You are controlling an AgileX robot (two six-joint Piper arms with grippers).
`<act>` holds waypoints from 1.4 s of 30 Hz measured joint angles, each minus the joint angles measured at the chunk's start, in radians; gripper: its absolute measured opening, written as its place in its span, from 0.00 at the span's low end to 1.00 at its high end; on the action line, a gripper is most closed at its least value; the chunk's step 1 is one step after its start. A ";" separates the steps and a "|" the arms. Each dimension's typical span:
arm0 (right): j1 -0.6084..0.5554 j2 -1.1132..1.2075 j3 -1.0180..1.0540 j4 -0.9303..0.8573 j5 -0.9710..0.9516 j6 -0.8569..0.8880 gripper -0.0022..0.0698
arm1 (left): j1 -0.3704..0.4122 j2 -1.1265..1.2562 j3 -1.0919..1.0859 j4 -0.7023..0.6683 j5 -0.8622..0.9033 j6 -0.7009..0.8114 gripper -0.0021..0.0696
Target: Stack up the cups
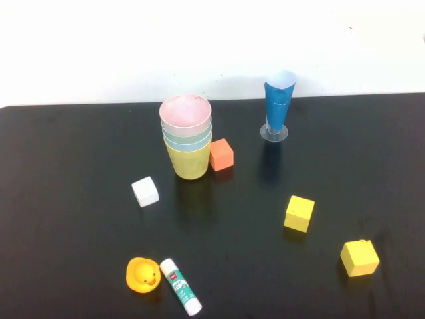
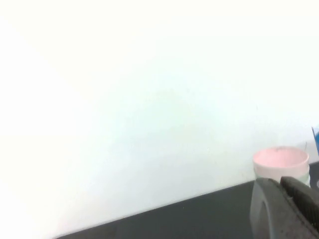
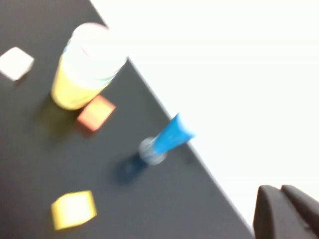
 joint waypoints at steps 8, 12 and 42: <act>0.000 -0.346 0.573 -0.011 -0.187 0.173 0.03 | 0.000 -0.065 0.074 0.000 0.051 0.000 0.03; 0.000 -0.450 0.742 -0.021 -0.225 0.208 0.03 | 0.000 -0.065 0.074 0.000 0.072 -0.001 0.03; 0.000 -0.595 0.884 0.021 0.036 0.319 0.03 | 0.031 -0.128 0.150 0.007 0.415 -0.064 0.03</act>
